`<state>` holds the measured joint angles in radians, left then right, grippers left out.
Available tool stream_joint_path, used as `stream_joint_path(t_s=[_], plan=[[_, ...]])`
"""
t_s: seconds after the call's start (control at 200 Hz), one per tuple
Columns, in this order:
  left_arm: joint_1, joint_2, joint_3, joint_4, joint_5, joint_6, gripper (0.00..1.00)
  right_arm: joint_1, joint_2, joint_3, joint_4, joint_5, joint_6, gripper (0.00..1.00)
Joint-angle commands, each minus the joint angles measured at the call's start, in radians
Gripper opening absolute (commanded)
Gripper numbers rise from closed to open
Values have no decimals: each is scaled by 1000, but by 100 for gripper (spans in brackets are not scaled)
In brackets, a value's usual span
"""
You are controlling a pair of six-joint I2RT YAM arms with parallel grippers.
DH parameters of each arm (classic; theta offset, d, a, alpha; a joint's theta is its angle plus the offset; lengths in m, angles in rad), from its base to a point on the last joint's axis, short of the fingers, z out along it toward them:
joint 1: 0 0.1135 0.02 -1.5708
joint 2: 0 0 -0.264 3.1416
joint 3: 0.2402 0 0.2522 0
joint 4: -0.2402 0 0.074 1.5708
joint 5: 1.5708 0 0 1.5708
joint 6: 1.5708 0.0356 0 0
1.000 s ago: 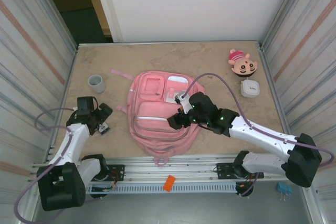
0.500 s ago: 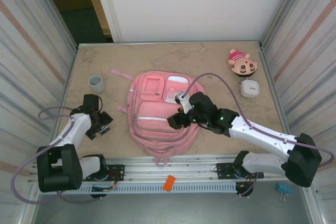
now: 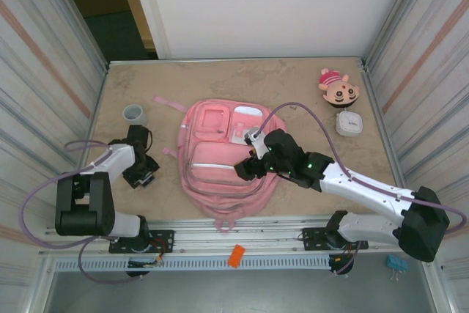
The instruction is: Pack books, pencil case, and school supplies into a backpack
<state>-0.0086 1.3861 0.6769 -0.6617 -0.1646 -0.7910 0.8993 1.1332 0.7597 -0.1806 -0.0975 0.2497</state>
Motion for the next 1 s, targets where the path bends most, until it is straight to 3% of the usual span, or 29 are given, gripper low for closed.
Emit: stream_joint_path(t_s=[0.0,0.326,0.556,0.697,0.997], plan=[[1,-34,18,-60,-39,-33,58,6,-27,-20,-1,21,-29,74],[-24,-264,67,-159,96,-140,54,48,28,45,85,-61,62,73],[-108,-416,104,-168,194,-253,52,138,191,172,157,-90,208,72],[-171,-475,86,-88,267,-358,53,157,286,217,255,-153,329,72],[-305,-513,62,134,347,-563,54,164,385,192,412,-132,485,71]])
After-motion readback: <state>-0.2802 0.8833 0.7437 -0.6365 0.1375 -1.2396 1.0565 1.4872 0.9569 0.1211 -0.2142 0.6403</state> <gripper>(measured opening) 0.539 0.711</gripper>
